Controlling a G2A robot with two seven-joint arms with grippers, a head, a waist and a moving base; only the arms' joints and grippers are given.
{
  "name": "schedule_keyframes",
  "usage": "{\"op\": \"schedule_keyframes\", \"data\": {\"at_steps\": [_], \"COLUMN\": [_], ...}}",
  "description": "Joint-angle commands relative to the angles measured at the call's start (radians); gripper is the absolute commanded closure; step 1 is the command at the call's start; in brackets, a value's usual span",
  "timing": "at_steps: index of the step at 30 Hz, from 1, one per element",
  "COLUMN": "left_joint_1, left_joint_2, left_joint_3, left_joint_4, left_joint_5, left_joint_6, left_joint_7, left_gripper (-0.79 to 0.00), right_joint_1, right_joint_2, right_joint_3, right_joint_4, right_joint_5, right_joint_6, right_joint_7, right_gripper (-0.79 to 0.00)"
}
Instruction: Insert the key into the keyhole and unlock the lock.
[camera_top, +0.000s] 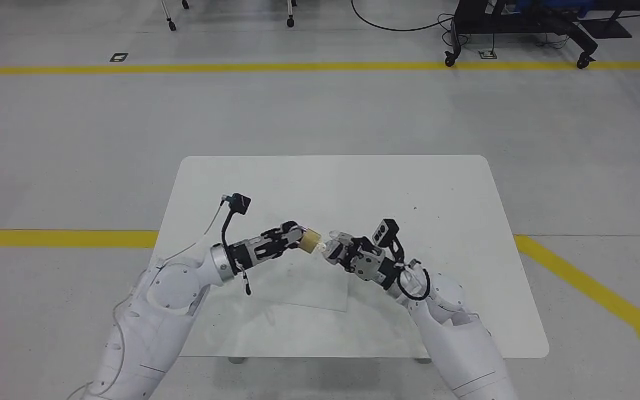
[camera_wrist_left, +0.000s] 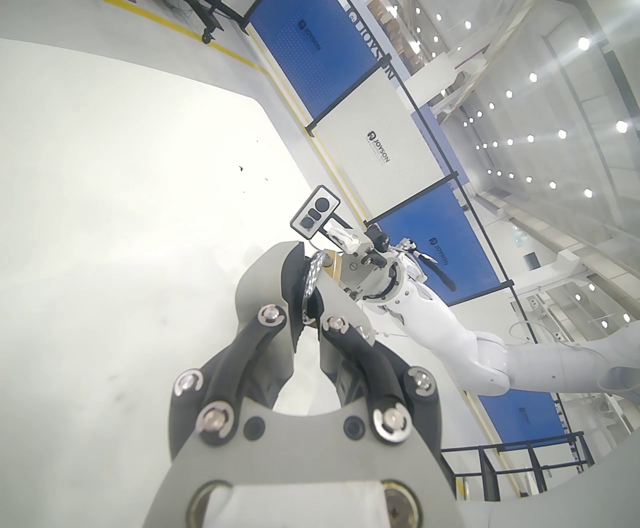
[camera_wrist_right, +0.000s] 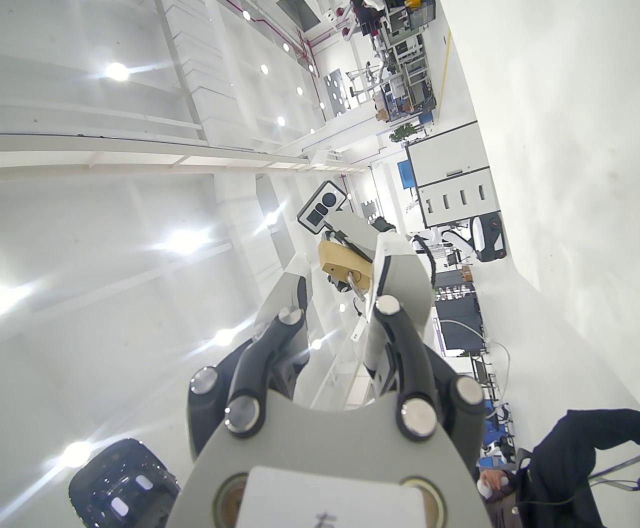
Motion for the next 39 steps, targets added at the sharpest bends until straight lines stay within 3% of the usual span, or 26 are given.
{"op": "schedule_keyframes", "data": {"at_steps": [1, 4, 7, 17, 22, 24, 28, 32, 35, 39], "left_joint_1": [0.001, 0.001, 0.0, -0.005, -0.006, -0.007, -0.011, -0.016, -0.018, -0.023], "left_joint_2": [0.001, 0.003, 0.004, 0.009, 0.012, 0.013, 0.014, 0.016, 0.017, 0.018], "left_joint_3": [0.003, 0.005, 0.009, 0.021, 0.021, 0.021, 0.024, 0.027, 0.031, 0.04], "left_joint_4": [-0.001, -0.001, -0.002, -0.002, -0.003, -0.002, 0.004, 0.007, 0.008, 0.01], "left_joint_5": [0.002, 0.0, 0.011, 0.03, 0.03, 0.027, 0.004, -0.005, -0.008, -0.007], "left_joint_6": [-0.001, -0.003, -0.005, -0.018, -0.024, -0.025, -0.021, -0.019, -0.016, -0.013], "left_joint_7": [0.003, 0.002, 0.002, 0.015, 0.02, 0.02, 0.011, 0.001, -0.005, -0.013], "left_gripper": [0.0, 0.0, 0.0, 0.0, 0.0, 0.0, 0.0, 0.0, 0.0, 0.0], "right_joint_1": [0.005, 0.015, 0.019, 0.024, 0.023, 0.016, -0.002, -0.013, -0.016, -0.012], "right_joint_2": [0.0, 0.0, 0.0, 0.011, 0.015, 0.015, 0.017, 0.019, 0.019, 0.019], "right_joint_3": [-0.004, -0.013, -0.016, 0.009, 0.024, 0.027, 0.027, 0.025, 0.019, 0.008], "right_joint_4": [0.005, 0.012, 0.015, 0.037, 0.04, 0.032, 0.013, -0.003, -0.01, -0.01], "right_joint_5": [-0.001, -0.007, -0.003, 0.064, 0.065, 0.058, 0.039, 0.022, 0.015, 0.007], "right_joint_6": [0.009, 0.031, 0.042, 0.138, 0.131, 0.104, 0.057, 0.032, 0.024, 0.023], "right_joint_7": [0.002, 0.0, 0.014, 0.119, 0.082, 0.055, 0.053, 0.063, 0.065, 0.057], "right_gripper": [-0.234, -0.194, 0.0, 0.0, 0.0, -0.296, -0.511, -0.48, -0.397, -0.354]}}
